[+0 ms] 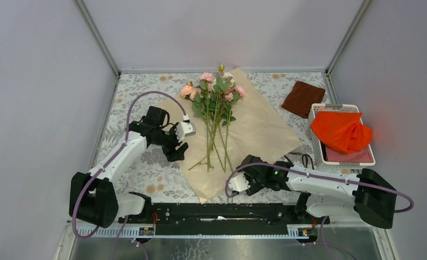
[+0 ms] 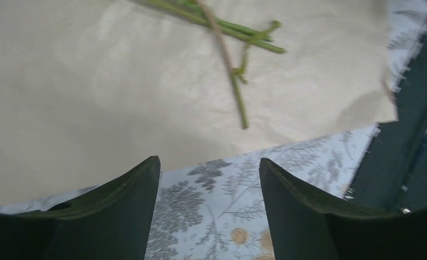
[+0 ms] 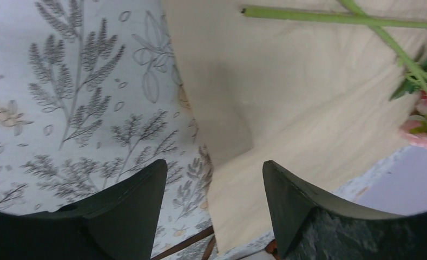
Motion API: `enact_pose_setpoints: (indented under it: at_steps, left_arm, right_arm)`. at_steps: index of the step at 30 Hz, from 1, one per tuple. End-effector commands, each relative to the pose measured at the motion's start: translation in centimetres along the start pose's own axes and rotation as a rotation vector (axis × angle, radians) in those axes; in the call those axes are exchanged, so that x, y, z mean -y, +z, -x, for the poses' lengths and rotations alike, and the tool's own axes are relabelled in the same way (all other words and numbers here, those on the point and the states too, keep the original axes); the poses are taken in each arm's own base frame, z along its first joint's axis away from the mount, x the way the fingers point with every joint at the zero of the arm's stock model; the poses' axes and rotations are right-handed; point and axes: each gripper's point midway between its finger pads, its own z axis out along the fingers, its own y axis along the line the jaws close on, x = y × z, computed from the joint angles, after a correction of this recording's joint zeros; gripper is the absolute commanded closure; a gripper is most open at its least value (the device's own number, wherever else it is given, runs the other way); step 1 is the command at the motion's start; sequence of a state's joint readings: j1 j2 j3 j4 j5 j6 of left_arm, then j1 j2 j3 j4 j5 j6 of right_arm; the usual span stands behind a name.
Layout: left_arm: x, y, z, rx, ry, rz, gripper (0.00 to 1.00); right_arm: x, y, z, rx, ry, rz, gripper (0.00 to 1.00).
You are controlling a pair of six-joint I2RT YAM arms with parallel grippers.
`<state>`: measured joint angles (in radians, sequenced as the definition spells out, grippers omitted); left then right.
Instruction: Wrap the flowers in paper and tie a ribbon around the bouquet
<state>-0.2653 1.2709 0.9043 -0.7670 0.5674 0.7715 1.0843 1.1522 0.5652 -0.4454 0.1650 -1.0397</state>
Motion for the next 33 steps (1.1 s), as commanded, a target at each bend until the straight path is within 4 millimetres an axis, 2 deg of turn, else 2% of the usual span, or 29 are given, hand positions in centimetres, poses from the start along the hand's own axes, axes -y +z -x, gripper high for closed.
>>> enact_pose_setpoints:
  at_steps: [1,3,5,8,13,16,20,26,31,33]
  left_arm:
    - [7.0,-0.3,0.8,0.154,0.12,-0.29,0.27]
    - [9.9,-0.2,0.8,0.226,0.254,-0.369,0.26]
    - [12.1,0.1,-0.2,0.251,0.385,-0.448,0.23]
    - [13.5,1.3,-0.9,0.239,0.51,-0.476,0.17]
    - [13.8,4.3,-1.8,0.143,0.68,-0.427,0.15]
    - [14.2,5.6,-1.6,0.13,0.751,-0.404,0.15]
    - [15.4,7.4,-2.0,0.109,0.85,-0.397,0.18]
    - [16.2,8.4,-2.9,0.098,0.905,-0.401,0.27]
    - [16.3,9.2,-3.7,0.048,0.946,-0.399,0.29]
    - [16.2,9.5,-3.6,0.033,0.94,-0.387,0.34]
  right_arm:
    - [3.7,-0.2,0.3,-0.012,-0.068,-0.164,0.27]
    - [3.2,0.4,-0.2,-0.035,-0.074,-0.143,0.27]
    - [3.2,0.4,0.3,-0.003,-0.058,-0.146,0.27]
    - [3.6,-0.1,1.6,0.081,-0.017,-0.17,0.27]
    - [4.2,-1.0,2.6,0.133,0.045,-0.184,0.27]
    - [4.4,-1.4,2.9,0.159,0.082,-0.197,0.27]
    - [4.6,-1.9,3.1,0.184,0.114,-0.219,0.27]
    - [5.0,-2.5,3.4,0.217,0.145,-0.249,0.27]
    - [6.2,-3.6,4.5,0.292,0.204,-0.3,0.27]
    - [7.1,-4.3,4.9,0.329,0.256,-0.33,0.27]
